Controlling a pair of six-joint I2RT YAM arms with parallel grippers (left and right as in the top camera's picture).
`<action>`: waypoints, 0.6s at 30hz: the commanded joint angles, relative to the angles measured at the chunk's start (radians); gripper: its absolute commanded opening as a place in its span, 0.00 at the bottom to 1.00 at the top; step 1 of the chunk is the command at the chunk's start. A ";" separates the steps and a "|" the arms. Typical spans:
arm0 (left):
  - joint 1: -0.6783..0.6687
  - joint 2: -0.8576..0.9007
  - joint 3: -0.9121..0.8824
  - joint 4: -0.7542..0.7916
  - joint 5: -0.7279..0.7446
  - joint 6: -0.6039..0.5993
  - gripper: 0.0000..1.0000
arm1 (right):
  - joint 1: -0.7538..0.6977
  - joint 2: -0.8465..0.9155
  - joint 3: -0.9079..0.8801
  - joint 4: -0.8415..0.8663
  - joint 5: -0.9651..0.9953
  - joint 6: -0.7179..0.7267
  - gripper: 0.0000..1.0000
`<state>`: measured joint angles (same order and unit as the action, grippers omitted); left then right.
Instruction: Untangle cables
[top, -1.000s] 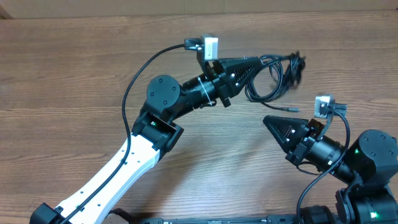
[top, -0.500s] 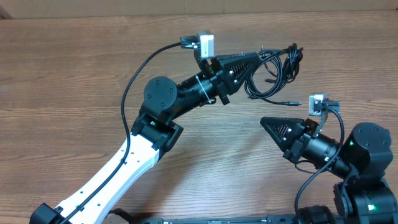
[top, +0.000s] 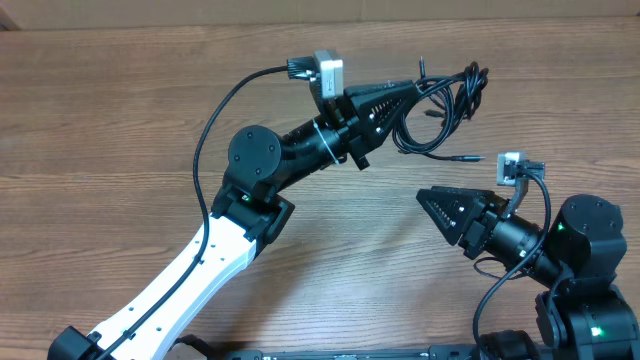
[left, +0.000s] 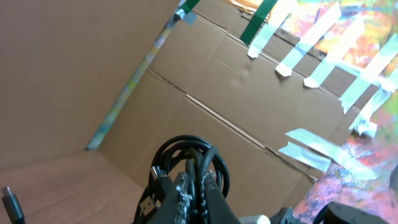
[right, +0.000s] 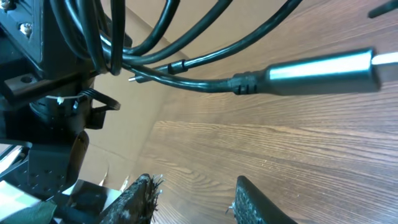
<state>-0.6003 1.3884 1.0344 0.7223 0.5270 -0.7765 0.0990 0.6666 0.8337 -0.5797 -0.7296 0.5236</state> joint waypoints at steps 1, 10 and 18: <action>0.011 -0.008 0.024 0.012 0.054 0.066 0.04 | 0.002 -0.005 0.009 0.003 0.035 0.004 0.41; 0.044 -0.008 0.024 0.011 0.178 0.066 0.04 | 0.002 -0.005 0.017 0.124 0.086 0.110 0.41; 0.048 -0.008 0.024 0.011 0.223 0.055 0.04 | 0.002 -0.005 0.017 0.201 0.135 0.161 0.41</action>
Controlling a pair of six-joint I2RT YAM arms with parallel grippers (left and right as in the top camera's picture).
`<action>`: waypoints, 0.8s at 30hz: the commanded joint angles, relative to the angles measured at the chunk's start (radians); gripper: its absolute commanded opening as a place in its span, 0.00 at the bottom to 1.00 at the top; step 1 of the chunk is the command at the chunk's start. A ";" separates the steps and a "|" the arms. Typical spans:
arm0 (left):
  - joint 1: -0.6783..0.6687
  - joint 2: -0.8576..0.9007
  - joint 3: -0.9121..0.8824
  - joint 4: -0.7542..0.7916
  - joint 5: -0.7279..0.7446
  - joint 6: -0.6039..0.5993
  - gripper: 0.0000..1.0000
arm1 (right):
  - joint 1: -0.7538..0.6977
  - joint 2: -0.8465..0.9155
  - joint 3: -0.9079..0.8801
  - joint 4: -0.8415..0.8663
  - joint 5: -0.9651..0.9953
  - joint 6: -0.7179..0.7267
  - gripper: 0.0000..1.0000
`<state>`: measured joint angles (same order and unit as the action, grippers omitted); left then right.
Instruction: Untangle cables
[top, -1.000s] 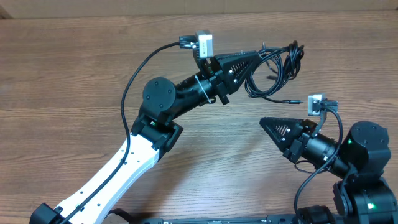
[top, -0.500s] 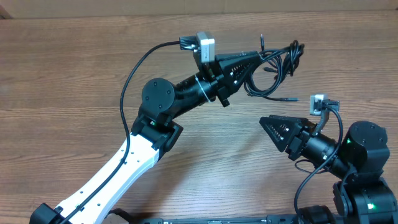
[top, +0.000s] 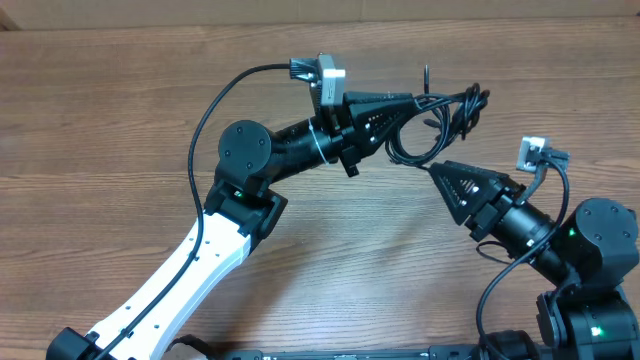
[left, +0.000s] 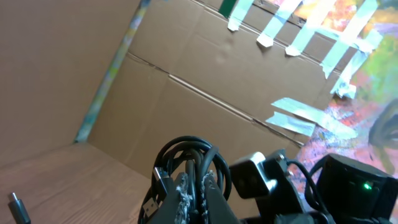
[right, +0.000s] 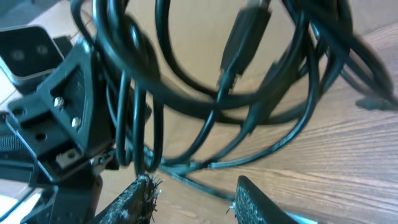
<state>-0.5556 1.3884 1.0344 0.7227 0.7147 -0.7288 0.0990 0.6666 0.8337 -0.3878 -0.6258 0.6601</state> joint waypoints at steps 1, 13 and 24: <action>0.003 -0.008 0.024 0.010 0.039 0.008 0.04 | 0.002 -0.005 0.017 0.010 0.031 0.025 0.41; -0.001 -0.008 0.024 0.025 0.045 -0.127 0.04 | 0.002 -0.005 0.017 0.008 0.064 0.025 0.41; -0.028 -0.008 0.024 0.048 0.045 -0.139 0.04 | 0.003 -0.005 0.017 0.014 0.063 0.053 0.44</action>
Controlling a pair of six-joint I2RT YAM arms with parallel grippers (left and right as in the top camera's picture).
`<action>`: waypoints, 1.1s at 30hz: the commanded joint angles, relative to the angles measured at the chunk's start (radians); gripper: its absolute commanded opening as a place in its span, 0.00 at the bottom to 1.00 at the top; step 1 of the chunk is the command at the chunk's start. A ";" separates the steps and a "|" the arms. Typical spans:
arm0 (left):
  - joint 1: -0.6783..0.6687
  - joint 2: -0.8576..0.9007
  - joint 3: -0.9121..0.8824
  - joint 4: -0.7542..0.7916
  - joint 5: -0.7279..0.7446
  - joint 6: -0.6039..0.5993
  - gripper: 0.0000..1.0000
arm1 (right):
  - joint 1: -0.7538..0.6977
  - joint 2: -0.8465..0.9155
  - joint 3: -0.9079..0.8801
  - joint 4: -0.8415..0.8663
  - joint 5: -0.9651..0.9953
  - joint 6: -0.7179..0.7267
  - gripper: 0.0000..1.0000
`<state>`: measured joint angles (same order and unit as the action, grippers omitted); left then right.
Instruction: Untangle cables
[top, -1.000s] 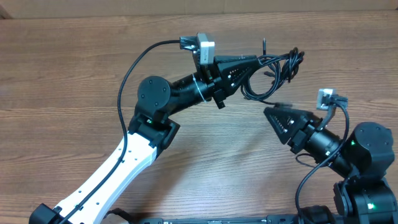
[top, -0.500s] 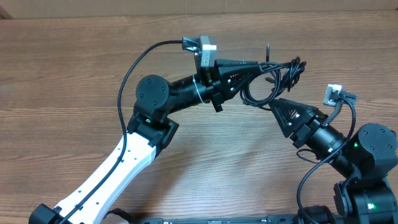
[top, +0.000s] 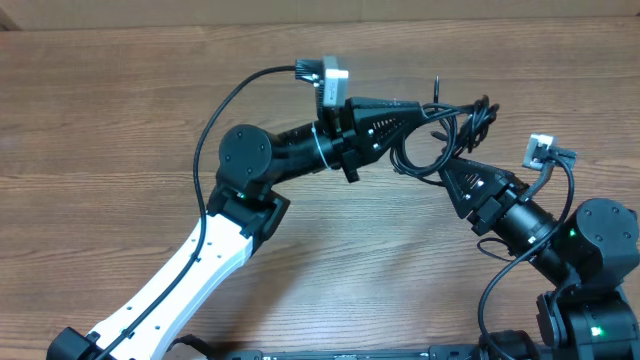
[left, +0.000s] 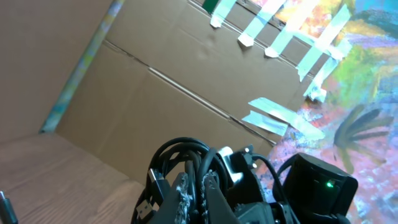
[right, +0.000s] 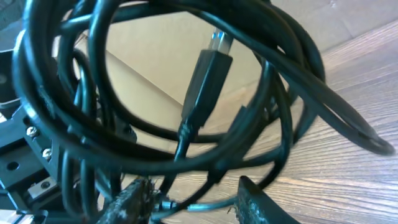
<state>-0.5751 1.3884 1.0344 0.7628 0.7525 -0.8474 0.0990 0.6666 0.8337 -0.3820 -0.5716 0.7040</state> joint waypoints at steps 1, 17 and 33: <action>-0.009 -0.008 0.024 0.008 0.008 -0.021 0.04 | 0.003 -0.005 0.017 0.007 0.009 0.021 0.47; -0.044 -0.008 0.024 0.009 -0.013 -0.020 0.04 | 0.003 -0.004 0.016 0.005 -0.006 0.187 0.44; -0.087 -0.008 0.024 0.008 -0.019 0.006 0.04 | 0.003 0.001 0.017 0.014 -0.002 0.187 0.39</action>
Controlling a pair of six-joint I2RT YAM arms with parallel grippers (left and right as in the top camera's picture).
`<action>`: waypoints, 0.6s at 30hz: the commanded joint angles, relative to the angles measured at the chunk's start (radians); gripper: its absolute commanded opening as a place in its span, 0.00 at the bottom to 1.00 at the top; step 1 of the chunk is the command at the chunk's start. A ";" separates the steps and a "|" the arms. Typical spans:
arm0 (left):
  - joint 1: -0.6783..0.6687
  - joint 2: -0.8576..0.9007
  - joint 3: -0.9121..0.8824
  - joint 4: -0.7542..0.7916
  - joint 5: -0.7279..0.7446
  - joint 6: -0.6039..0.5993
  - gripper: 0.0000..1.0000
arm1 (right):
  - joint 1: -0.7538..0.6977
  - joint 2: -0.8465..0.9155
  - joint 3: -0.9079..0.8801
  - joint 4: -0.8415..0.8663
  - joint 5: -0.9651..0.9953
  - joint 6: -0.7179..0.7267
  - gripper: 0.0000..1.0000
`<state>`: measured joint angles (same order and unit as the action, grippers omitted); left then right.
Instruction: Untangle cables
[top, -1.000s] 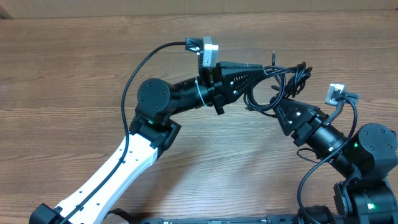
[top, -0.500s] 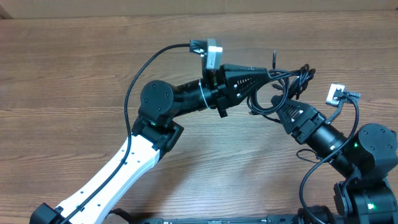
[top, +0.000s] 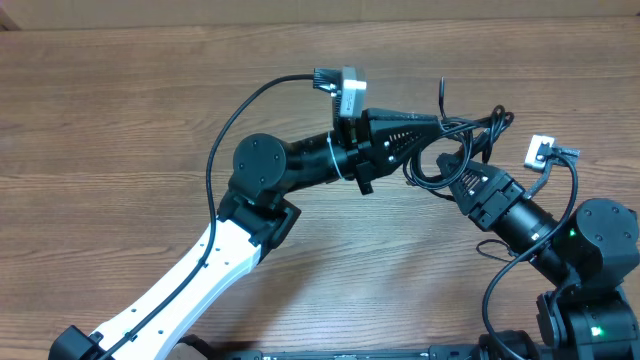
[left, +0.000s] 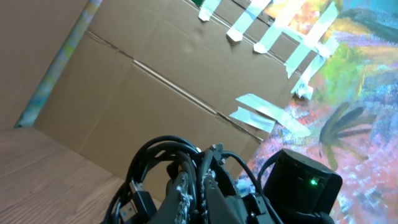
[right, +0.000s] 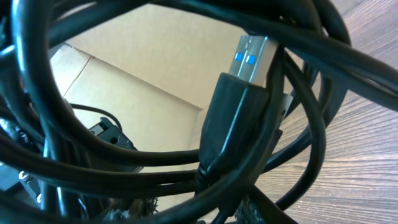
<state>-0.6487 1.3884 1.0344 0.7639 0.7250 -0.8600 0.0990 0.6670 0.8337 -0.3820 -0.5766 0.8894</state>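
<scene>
A tangled bundle of black cables (top: 470, 135) hangs off the table, and my left gripper (top: 440, 125) is shut on it. In the left wrist view the loops (left: 152, 162) curl round the left gripper (left: 198, 182), with a USB plug (left: 140, 202) hanging at the left. My right gripper (top: 460, 180) is open and its tips reach into the bundle from below right. In the right wrist view the loops fill the frame, a blue-tongued USB plug (right: 242, 87) hangs in the middle, and strands cross between the fingers (right: 142, 210) of the right gripper (right: 196, 213).
The wooden table (top: 120, 110) lies under both arms. A cardboard wall (left: 93, 106) with tape strips stands behind. The left arm's camera cable (top: 240, 110) arcs over the table. The right arm's base (top: 590, 260) sits at the lower right.
The left gripper has carried the bundle a little to the right. The right gripper is now further into the loops, with the USB plug much closer and strands between its open fingers.
The left gripper held the bundle up at the back while the right gripper stood open well below it. Then the right gripper was near the bundle's lower edge, then at the loops, and now its open fingers sit among the strands.
</scene>
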 joint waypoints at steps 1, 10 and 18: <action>-0.014 -0.008 0.024 0.007 0.008 0.018 0.04 | 0.003 0.002 0.017 0.014 0.004 0.001 0.38; -0.014 -0.008 0.024 0.006 0.007 0.019 0.04 | 0.003 0.009 0.017 0.014 0.004 0.001 0.13; -0.005 -0.008 0.024 0.007 -0.033 0.018 0.04 | 0.003 0.008 0.017 -0.001 -0.002 0.000 0.04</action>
<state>-0.6548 1.3884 1.0344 0.7605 0.7208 -0.8581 0.0990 0.6781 0.8337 -0.3832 -0.5774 0.8967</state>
